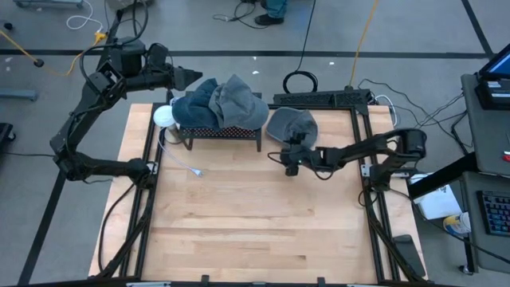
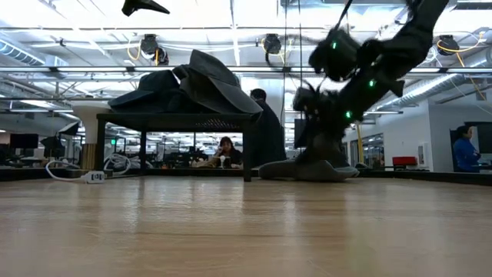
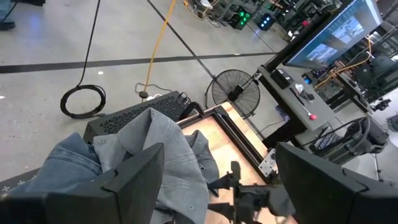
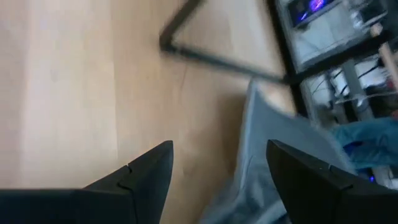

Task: Pick & Place hat
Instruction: Stack the gray cap on the other gray cap on the shelf

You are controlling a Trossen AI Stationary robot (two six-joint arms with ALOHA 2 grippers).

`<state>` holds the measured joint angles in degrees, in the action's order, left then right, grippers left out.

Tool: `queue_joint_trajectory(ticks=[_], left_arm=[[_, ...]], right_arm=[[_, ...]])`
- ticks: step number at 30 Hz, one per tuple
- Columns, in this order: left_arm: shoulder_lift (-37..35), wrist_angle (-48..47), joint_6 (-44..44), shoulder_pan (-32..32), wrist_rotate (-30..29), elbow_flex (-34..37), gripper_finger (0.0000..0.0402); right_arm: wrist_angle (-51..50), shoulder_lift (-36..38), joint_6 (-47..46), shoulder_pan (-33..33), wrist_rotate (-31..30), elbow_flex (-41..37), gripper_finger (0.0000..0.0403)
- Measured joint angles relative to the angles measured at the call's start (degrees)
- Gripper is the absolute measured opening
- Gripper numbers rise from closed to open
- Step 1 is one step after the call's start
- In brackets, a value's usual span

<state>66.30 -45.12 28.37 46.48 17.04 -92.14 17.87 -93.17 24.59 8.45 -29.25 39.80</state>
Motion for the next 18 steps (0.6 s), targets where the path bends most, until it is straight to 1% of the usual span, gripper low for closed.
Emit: queue_joint_trajectory(ticks=[4, 8, 11, 14, 16, 18], left_arm=[[0.0, 0.0, 0.0, -0.1, 0.5, 0.0, 0.0318], [0.0, 0.0, 0.1, -0.1, 0.9, 0.0, 0.0319], [0.0, 0.0, 0.0, -0.1, 0.9, 0.0, 0.0319], [0.0, 0.6, 0.0, -0.1, 0.9, 0.0, 0.0319], [0.0, 1.0, 0.2, -0.1, 0.9, 0.0, 0.0319], [0.0, 1.9, 0.1, -0.1, 1.4, 0.0, 0.0319]], right_arm=[[0.8, -3.5, 0.4, 3.0, 2.3, 0.7, 0.0254], [2.3, -6.8, 4.0, 5.4, 2.2, 2.0, 0.0253], [2.6, -8.5, 5.5, 7.0, 2.3, 3.4, 0.0240], [2.5, -9.9, 6.1, 8.1, 2.1, 4.3, 0.0209], [2.5, -10.0, 6.2, 8.3, 2.1, 4.4, 0.0176], [2.4, -10.0, 6.4, 8.3, 2.0, 4.4, 0.0135]])
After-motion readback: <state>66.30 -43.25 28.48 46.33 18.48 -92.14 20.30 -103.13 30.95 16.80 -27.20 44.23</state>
